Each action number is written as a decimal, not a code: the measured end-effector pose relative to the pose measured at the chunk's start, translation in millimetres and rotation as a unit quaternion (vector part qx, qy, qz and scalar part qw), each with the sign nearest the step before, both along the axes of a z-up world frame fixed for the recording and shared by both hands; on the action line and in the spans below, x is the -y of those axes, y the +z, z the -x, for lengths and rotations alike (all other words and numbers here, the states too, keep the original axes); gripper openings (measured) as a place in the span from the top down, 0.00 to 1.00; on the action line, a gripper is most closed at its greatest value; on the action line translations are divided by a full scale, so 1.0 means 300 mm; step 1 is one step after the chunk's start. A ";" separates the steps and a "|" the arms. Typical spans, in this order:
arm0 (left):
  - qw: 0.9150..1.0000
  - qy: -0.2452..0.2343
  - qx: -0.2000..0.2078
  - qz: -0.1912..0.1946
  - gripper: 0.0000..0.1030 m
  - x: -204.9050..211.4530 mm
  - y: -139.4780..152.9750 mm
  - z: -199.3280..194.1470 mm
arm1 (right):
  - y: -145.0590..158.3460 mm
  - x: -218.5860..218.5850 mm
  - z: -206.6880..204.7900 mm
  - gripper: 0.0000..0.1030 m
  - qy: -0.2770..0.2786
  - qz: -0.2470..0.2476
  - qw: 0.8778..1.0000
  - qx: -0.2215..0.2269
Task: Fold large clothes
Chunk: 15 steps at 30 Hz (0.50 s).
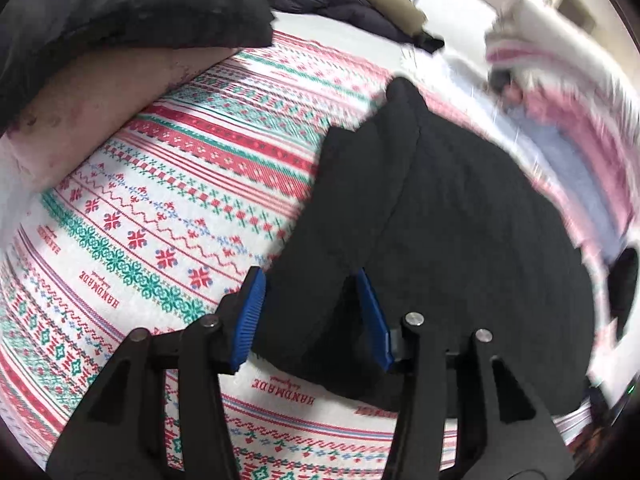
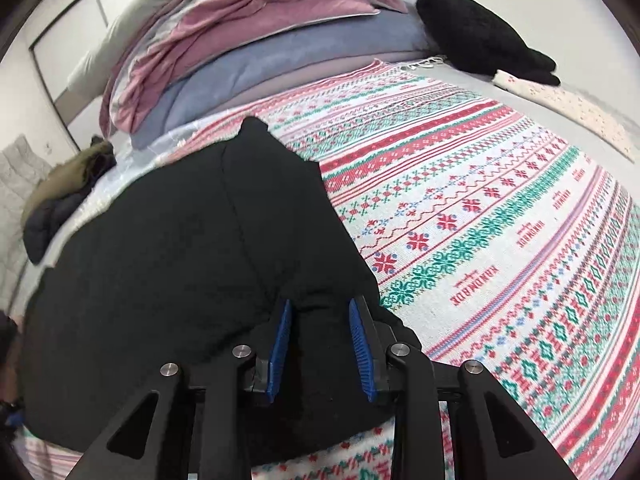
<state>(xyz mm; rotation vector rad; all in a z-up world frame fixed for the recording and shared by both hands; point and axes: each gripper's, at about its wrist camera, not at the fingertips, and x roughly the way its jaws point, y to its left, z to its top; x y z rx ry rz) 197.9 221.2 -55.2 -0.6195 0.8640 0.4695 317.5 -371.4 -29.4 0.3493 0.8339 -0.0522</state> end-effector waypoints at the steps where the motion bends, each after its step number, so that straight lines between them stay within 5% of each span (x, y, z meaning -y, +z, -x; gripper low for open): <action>1: 1.000 0.007 0.006 0.008 0.50 -0.017 0.008 0.005 | 0.012 0.005 0.012 0.65 -0.002 -0.012 1.000 0.003; 7: 1.000 -0.014 0.018 0.012 0.41 -0.030 0.047 -0.085 | 0.056 0.069 0.071 0.56 -0.024 -0.084 0.996 0.023; 10: 0.998 -0.068 0.019 -0.003 0.25 0.001 0.066 -0.210 | 0.044 0.114 0.085 0.56 -0.044 -0.113 0.993 0.016; 15: 0.995 -0.087 -0.037 -0.017 0.24 -0.030 0.036 -0.453 | 0.019 0.183 0.099 0.56 -0.074 -0.149 0.986 0.008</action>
